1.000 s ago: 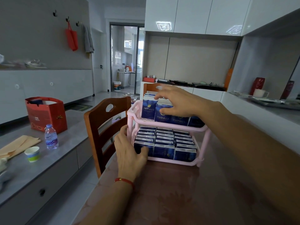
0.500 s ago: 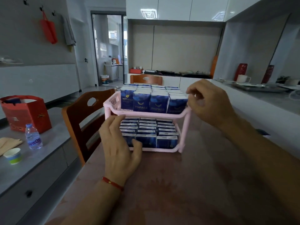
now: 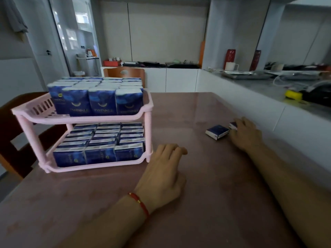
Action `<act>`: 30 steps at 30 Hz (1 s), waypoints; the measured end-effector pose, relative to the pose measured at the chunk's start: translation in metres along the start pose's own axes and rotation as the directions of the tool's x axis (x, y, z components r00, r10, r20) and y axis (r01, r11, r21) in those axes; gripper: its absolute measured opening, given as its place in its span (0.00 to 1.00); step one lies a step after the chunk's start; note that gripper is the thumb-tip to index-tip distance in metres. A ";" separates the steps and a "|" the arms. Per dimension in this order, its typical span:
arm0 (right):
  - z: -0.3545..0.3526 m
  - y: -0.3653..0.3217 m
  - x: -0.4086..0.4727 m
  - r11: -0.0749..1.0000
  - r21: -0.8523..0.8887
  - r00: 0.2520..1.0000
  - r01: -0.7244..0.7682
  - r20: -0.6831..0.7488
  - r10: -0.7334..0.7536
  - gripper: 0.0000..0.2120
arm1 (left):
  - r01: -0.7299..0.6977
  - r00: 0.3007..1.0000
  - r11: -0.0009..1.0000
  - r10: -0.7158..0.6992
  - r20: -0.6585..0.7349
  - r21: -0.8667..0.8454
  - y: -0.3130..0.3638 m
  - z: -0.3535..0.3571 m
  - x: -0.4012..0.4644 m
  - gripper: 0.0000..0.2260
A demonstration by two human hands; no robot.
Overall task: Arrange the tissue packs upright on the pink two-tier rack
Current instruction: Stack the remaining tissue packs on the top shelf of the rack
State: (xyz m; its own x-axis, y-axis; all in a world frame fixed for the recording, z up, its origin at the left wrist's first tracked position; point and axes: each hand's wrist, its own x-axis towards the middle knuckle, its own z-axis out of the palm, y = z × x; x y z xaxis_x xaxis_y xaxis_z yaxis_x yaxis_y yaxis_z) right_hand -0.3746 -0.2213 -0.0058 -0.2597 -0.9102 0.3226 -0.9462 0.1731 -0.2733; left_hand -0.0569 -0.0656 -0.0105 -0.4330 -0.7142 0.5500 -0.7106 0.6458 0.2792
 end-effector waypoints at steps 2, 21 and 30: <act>0.006 0.009 0.014 0.999 0.046 1.000 -0.009 0.021 0.008 0.22 | 0.014 1.000 1.000 -0.015 -0.018 -0.026 -0.005 0.001 -0.001 0.24; -0.056 -0.072 -0.117 0.635 0.509 0.796 0.581 -0.189 -0.575 0.35 | 0.388 0.885 0.533 -0.444 0.142 -0.752 0.013 -0.003 0.006 0.19; -0.014 -0.079 -0.070 0.798 0.393 0.883 0.457 -0.095 -0.459 0.21 | 0.393 0.808 0.084 -0.506 0.300 -0.916 0.006 0.003 0.002 0.18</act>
State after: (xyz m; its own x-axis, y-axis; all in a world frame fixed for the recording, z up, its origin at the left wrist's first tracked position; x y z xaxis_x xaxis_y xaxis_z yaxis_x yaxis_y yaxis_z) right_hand -0.2843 -0.1664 0.0058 0.1866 -0.8475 0.4969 -0.7977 -0.4259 -0.4269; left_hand -0.0638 -0.0644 -0.0104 -0.1570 -0.9853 0.0669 0.2780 0.0209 0.9603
